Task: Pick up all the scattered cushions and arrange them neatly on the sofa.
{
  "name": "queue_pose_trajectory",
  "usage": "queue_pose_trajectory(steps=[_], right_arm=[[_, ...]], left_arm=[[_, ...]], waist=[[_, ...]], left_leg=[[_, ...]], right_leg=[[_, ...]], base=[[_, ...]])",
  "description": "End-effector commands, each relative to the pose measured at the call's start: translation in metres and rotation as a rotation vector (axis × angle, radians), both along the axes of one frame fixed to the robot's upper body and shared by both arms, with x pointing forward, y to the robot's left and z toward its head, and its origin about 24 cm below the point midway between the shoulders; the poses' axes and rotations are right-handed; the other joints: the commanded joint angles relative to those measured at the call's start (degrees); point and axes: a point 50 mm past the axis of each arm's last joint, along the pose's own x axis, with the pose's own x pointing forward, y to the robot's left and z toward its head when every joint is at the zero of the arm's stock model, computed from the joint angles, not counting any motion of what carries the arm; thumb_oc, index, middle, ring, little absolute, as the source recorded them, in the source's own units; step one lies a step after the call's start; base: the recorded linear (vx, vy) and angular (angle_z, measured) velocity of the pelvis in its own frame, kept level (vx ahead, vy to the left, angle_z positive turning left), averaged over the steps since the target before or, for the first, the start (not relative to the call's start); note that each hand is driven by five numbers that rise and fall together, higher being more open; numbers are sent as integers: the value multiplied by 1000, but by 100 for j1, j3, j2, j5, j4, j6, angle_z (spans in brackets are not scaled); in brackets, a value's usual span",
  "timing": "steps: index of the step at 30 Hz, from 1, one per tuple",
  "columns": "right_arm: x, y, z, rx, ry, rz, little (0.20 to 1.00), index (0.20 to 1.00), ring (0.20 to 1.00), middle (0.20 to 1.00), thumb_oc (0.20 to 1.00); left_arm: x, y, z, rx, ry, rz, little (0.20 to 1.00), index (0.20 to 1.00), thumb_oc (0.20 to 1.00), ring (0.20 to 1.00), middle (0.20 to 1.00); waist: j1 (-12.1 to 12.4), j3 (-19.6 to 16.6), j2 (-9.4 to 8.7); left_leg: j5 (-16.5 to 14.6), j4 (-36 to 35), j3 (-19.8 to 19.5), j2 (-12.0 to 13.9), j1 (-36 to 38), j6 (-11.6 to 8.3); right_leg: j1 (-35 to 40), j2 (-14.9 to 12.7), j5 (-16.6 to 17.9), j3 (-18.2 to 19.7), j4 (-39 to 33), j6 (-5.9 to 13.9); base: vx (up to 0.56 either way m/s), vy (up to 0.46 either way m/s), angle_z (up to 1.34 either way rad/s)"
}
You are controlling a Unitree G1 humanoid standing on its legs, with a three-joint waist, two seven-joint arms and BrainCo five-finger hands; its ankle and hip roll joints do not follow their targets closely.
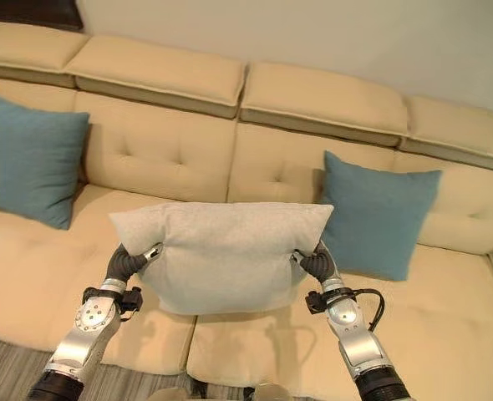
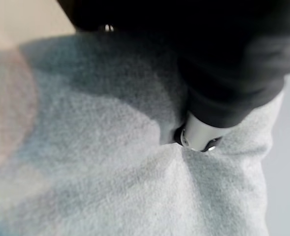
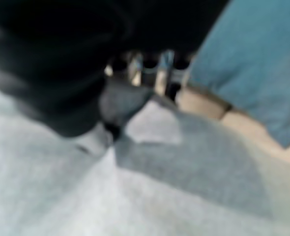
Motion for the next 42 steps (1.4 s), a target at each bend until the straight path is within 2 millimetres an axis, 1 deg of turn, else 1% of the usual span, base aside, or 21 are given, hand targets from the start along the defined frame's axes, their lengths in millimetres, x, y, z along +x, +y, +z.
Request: queue_pose_trajectory(steps=[1,3,5,6,7,8,9,10,11,12,13,15,18,23,29,31,32,35,37,40,42], right_arm=[[11,-12,30,10,-169,-44,200,200,200,200,200],[6,-18,28,5,-159,-64,200,200,200,200,200],[3,-25,27,-4,-153,-82,200,200,200,200,200],[5,-23,29,-1,-154,-64,200,200,200,200,200],[5,-24,28,-3,-147,-63,200,200,200,200,200],[5,-24,28,-3,-147,-63,200,200,200,200,200],[6,-25,28,-13,-142,-72,200,200,200,200,200],[6,-25,28,-13,-142,-72,200,200,200,200,200],[7,-26,29,-20,-145,-71,200,200,200,200,200],[9,-24,31,-27,-153,-62,200,200,200,200,200],[10,-25,32,-31,-158,-66,200,200,200,200,200],[9,-29,31,-41,-152,-78,200,200,200,200,200],[13,-26,36,-44,-171,-74,200,200,200,200,200],[17,-23,41,-24,-200,-84,200,200,200,200,200],[21,-20,51,-11,-242,-88,200,200,200,200,200],[28,-16,64,-11,-298,-78,200,200,200,200,200],[28,-16,64,-11,-299,-78,200,200,200,200,200],[43,-6,85,-8,-371,-55,200,200,200,200,200],[48,-4,90,-5,-389,-54,200,200,200,200,200],[63,10,107,25,-438,-43,200,200,200,200,200],[69,15,112,35,-451,-35,200,200,200,200,200]], left_arm=[[2,-10,30,-61,-188,-42,200,200,200,200,200],[3,-15,30,-68,-190,-66,200,200,200,200,200],[4,-18,32,-70,-192,-86,200,200,200,200,200],[5,-18,34,-80,-201,-73,200,200,200,200,200],[4,-19,34,-89,-203,-71,200,200,200,200,200],[4,-19,34,-89,-203,-71,200,200,200,200,200],[6,-22,34,-93,-203,-68,200,200,200,200,200],[6,-22,34,-93,-203,-69,200,200,200,200,200],[7,-22,35,-93,-209,-65,200,200,200,200,200],[7,-22,37,-107,-222,-50,200,200,200,200,200],[8,-23,36,-107,-219,-53,200,200,200,200,200],[8,-27,36,-105,-216,-76,200,200,200,200,200],[10,-24,42,-68,-238,-86,200,200,200,200,200],[13,-15,49,-40,-267,-58,200,200,200,200,200],[16,-12,59,-36,-310,-31,200,200,200,200,200],[22,-13,71,-28,-365,-14,200,200,200,200,200],[22,-13,71,-28,-365,-13,200,200,200,200,200],[38,-19,89,10,-430,-21,200,200,200,200,200],[44,-22,93,4,-440,-24,200,200,200,200,200],[61,-30,109,-10,-486,-21,200,200,200,200,200],[67,-33,115,-11,-500,-16,200,200,200,200,200]], waist=[[-19,-364,-226],[-76,-387,-247],[-116,-342,-327],[-15,-206,-403],[10,-202,-432],[3,-203,-430],[52,-187,-442],[47,-191,-444],[52,-192,-421],[71,-226,-346],[75,-243,-308],[10,-267,-211],[27,-297,-164],[79,-328,-180],[98,-361,-179],[116,-410,-133],[116,-406,-132],[107,-371,-48],[98,-317,-33],[94,-55,-9],[83,-12,-5]], left_leg=[[-750,893,145,202,-156,-447],[-774,924,172,194,-139,-486],[-838,1541,71,280,-377,-594],[-919,2250,-555,232,-768,-722],[-998,2194,-750,265,-835,-716],[-1004,2202,-758,265,-839,-716],[-845,1983,-994,438,-1025,-742],[-837,1973,-1000,436,-1027,-744],[-767,1791,-1046,509,-1001,-748],[-723,1368,-1102,568,-794,-757],[-655,1249,-1148,565,-731,-769],[-542,956,-1126,578,-565,-785],[-558,708,-970,465,-363,-686],[-614,595,-756,388,-204,-613],[-665,560,-630,354,-129,-565],[-673,458,-572,331,-38,-552],[-671,452,-572,331,-33,-552],[-647,378,-556,321,-50,-559],[-648,414,-567,322,-118,-563],[-684,756,-594,335,-585,-572],[-706,877,-601,352,-760,-580]], right_leg=[[-136,120,307,309,30,111],[-9,178,335,371,-165,56],[79,184,376,386,-320,-27],[104,188,434,528,-370,-81],[107,153,430,578,-387,-60],[110,155,428,571,-388,-60],[113,107,404,621,-373,-40],[107,106,402,616,-370,-42],[105,107,377,629,-369,-39],[90,123,334,660,-346,-29],[102,115,319,671,-338,-23],[83,69,287,661,-258,0],[-13,-96,345,751,-194,97],[-30,-202,428,850,-218,205],[-41,-250,514,915,-283,281],[-8,-281,545,925,-362,311],[-4,-281,546,926,-364,312],[-57,-315,559,891,-416,326],[-115,-320,560,875,-403,321],[-427,-343,580,851,-291,282],[-568,-341,597,832,-244,273]], base=[[8,-36,16],[-6,-48,15],[-79,-46,20],[-108,17,38],[-86,37,29],[-6,93,-26],[5,69,-49],[19,99,-35],[42,110,-10],[61,161,-3],[73,193,-21],[60,202,-32],[40,204,-15],[34,91,-17],[29,21,-9],[66,6,-11],[56,-2,-15],[17,-4,-6],[-71,-15,1],[-110,-28,6],[-101,-32,16]])
